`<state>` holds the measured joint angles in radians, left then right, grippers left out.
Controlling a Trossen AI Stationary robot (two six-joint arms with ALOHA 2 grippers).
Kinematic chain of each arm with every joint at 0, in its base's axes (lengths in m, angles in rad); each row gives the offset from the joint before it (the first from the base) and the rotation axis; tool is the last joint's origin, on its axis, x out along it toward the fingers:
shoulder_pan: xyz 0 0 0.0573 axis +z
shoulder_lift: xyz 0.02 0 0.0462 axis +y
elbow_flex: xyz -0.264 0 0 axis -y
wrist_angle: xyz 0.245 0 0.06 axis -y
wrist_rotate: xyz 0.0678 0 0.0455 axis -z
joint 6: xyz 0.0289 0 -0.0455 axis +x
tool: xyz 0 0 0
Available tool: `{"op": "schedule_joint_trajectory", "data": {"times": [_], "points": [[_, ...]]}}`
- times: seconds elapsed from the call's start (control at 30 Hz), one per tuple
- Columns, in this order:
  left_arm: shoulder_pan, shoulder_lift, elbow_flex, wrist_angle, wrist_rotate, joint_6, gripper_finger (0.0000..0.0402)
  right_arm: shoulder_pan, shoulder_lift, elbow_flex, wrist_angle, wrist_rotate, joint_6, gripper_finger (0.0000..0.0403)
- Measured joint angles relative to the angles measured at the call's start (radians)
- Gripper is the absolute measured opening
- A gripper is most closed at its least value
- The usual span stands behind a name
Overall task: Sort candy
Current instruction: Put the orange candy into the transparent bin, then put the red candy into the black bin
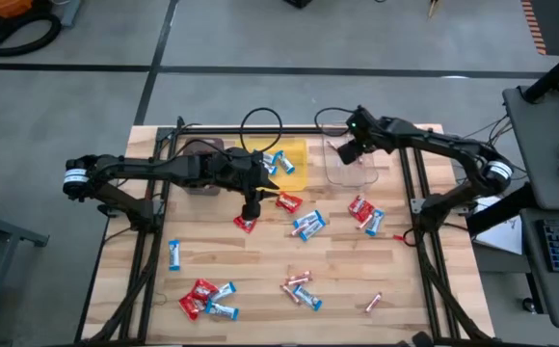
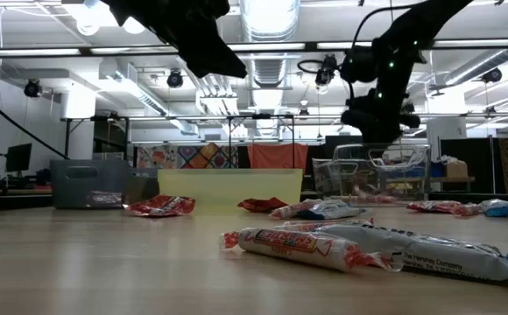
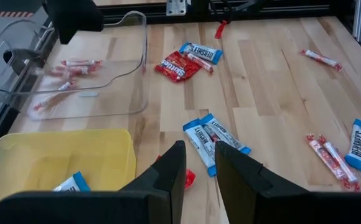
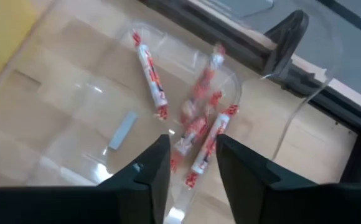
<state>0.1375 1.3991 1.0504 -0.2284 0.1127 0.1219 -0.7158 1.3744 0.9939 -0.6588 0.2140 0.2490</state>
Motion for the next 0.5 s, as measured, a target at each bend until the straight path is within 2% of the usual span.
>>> {"op": "schedule_joint_trajectory", "data": {"times": [0.23, 0.37, 0.5], "points": [[0.000, 0.000, 0.000, -0.005, 0.000, 0.000, 0.0070, 0.011, -0.025, 0.000, 0.002, -0.015, 0.020, 0.0173], [-0.001, 0.000, 0.000, -0.026, 0.000, -0.022, 0.0070, 0.048, -0.105, 0.000, 0.003, -0.068, 0.030, 0.0179], [-0.004, 0.000, 0.000, -0.124, 0.000, -0.079, 0.0070, 0.138, -0.202, 0.000, 0.005, -0.083, 0.042, 0.0172]]}}
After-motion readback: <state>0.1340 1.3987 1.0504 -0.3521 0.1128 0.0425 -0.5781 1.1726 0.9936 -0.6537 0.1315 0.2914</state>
